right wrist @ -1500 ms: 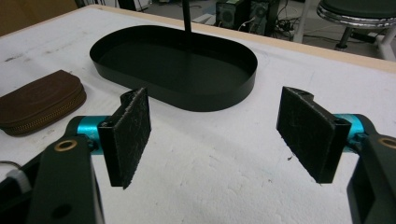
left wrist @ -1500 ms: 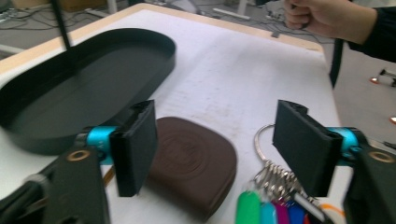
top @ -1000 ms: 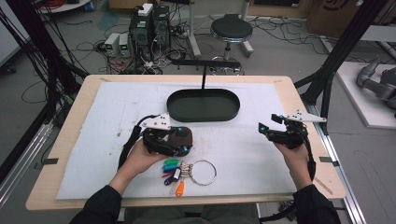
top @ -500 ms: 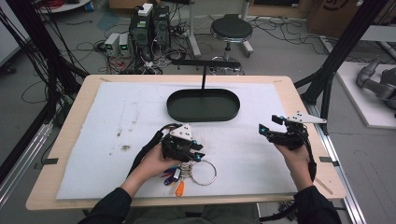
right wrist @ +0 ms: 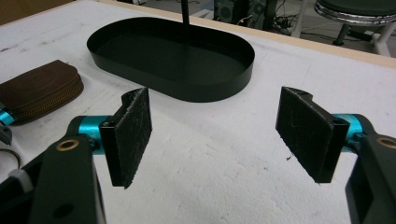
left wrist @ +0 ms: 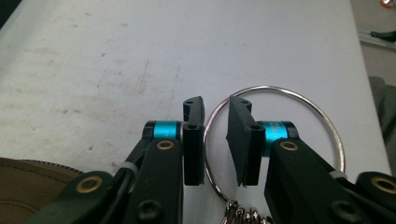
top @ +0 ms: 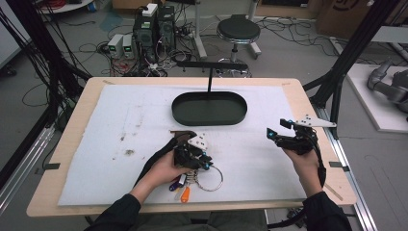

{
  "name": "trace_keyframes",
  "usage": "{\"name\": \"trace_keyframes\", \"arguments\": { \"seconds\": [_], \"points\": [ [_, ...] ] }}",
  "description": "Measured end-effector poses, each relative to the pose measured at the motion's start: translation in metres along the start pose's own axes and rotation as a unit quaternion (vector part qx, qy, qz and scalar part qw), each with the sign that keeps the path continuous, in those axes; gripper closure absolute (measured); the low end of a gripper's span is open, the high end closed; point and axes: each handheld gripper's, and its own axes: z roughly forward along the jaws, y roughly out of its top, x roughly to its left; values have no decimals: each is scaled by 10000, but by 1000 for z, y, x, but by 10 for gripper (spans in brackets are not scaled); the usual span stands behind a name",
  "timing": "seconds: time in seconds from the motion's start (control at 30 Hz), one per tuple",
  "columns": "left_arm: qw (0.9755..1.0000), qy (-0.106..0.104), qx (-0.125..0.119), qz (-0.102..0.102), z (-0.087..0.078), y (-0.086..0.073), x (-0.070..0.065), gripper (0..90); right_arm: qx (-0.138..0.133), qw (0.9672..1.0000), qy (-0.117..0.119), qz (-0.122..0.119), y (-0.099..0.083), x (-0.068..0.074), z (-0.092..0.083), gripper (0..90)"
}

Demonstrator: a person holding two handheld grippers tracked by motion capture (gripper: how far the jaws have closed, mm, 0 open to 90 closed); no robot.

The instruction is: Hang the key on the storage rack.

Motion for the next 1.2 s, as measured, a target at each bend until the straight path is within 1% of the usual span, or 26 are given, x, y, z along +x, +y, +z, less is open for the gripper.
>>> {"name": "trace_keyframes", "arguments": {
  "seconds": [0.1,0.23,0.3,0.4,0.47,0.6,0.73,0.8,0.83,0.87,0.9,0.97,1.0,1.07,1.13,1.2],
  "points": [
    [9999,15,128,16,4,-1,0,764,-1,10000,-12,-12,0,0,0,275],
    [9993,34,348,108,9,-2,-1,775,-5,10000,-13,-18,0,0,0,275],
    [9994,58,335,107,9,-2,-1,789,-1,10000,-16,-16,0,0,0,275],
    [9994,71,330,75,9,-3,0,838,22,10000,-15,-22,-1,-1,1,276],
    [9993,106,326,117,9,-3,0,851,42,10000,-13,-28,-1,-1,1,276],
    [9990,165,376,190,9,-2,-2,858,23,10000,-23,-32,-1,0,1,277],
    [9992,155,352,126,7,-2,-1,860,19,10000,-25,-24,-1,0,1,277],
    [9993,193,305,101,4,-2,0,861,13,10000,-29,-38,-1,0,0,277],
    [9994,210,242,105,1,-2,1,861,13,10000,-29,-38,-1,0,0,277],
    [9996,251,41,101,-5,-1,2,862,-1,10000,-33,-44,-1,-1,0,277],
    [9996,251,41,101,-5,-1,2,862,-1,10000,-33,-44,-1,-1,0,277],
    [9993,316,-161,83,-13,-1,2,862,4,10000,-27,-8,-1,-1,0,277],
    [9988,362,-313,49,-18,0,2,862,-2,10000,-29,-10,-1,-1,0,277],
    [9982,377,-473,60,-25,0,2,862,-8,10000,-33,-8,-1,-1,0,277],
    [9969,404,-670,45,-31,1,0,862,-13,10000,-37,-12,-1,-1,0,277],
    [9959,408,-794,119,-37,2,-2,862,-13,10000,-38,-5,-1,-1,0,277]
  ]
}}
